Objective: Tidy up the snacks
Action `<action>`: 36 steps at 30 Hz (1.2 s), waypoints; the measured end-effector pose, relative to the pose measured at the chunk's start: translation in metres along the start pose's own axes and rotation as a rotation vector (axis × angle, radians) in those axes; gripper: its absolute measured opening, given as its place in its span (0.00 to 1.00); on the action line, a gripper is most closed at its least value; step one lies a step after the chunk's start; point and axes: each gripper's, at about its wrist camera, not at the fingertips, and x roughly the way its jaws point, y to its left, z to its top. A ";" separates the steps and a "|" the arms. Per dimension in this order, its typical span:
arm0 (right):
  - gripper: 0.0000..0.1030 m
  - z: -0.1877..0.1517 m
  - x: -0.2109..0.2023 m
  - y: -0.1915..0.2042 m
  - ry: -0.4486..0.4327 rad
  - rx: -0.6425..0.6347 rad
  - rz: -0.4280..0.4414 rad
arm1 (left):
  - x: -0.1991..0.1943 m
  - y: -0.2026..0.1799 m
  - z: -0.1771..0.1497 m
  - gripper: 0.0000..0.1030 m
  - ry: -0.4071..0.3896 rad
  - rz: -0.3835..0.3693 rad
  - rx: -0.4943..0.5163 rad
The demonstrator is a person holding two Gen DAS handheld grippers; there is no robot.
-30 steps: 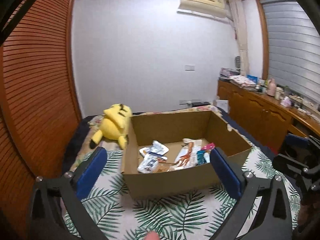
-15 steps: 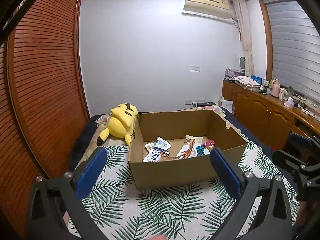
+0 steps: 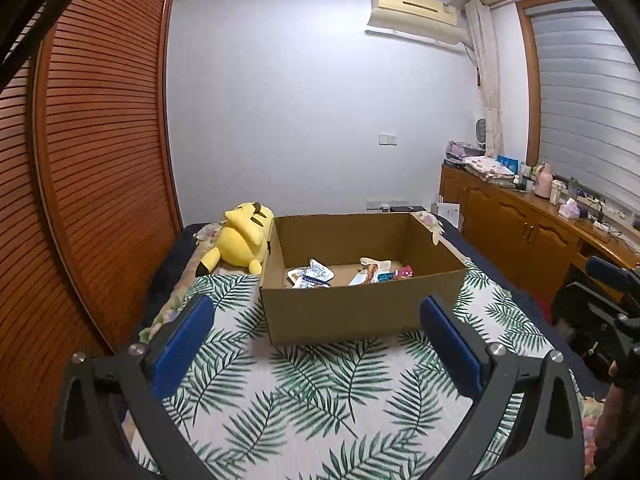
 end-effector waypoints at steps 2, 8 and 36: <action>1.00 -0.002 -0.013 0.002 -0.013 -0.001 -0.003 | -0.012 -0.001 -0.003 1.00 -0.003 -0.008 -0.005; 1.00 -0.011 -0.044 0.007 -0.033 0.000 -0.001 | -0.046 -0.006 -0.011 1.00 -0.016 -0.015 0.004; 1.00 -0.058 -0.083 0.002 0.008 0.022 -0.041 | -0.086 -0.004 -0.074 1.00 0.009 0.043 -0.027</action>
